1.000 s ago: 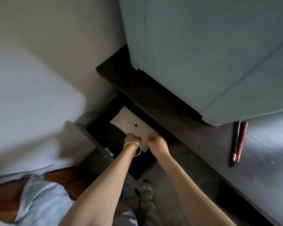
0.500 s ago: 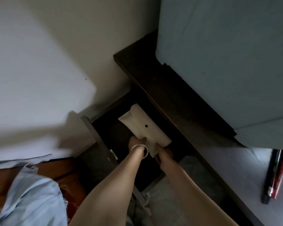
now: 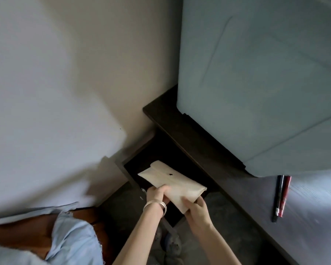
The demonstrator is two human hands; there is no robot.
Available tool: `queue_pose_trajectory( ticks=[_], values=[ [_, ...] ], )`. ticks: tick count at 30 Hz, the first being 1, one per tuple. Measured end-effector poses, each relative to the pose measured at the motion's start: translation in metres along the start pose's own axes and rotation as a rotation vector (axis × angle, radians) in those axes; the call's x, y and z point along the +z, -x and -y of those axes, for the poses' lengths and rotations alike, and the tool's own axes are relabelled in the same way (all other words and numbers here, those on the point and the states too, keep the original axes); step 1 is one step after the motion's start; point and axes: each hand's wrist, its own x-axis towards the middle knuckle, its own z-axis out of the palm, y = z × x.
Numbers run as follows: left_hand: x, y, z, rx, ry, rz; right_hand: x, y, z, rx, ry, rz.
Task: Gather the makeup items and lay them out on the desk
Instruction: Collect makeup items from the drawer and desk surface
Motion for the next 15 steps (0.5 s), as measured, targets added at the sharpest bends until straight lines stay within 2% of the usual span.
queue_pose_trajectory(
  ticks=[3,6,8,12,15],
  values=[
    [-0.009,0.019,-0.016,-0.069,0.008,0.003,-0.001,0.023,0.017,-0.066,0.091,0.076],
    [-0.018,0.033,-0.037,-0.111,0.109,-0.025,-0.005,0.044,0.033,-0.057,0.151,0.129],
    [-0.024,0.044,-0.051,-0.112,0.145,0.012,-0.008,0.055,0.043,-0.046,0.146,0.158],
    [-0.035,0.059,-0.07,-0.052,0.208,0.206,-0.013,0.07,0.064,-0.071,0.153,0.166],
    [-0.036,0.063,-0.08,-0.004,0.174,0.322,-0.023,0.085,0.079,-0.109,0.158,0.107]
  ],
)
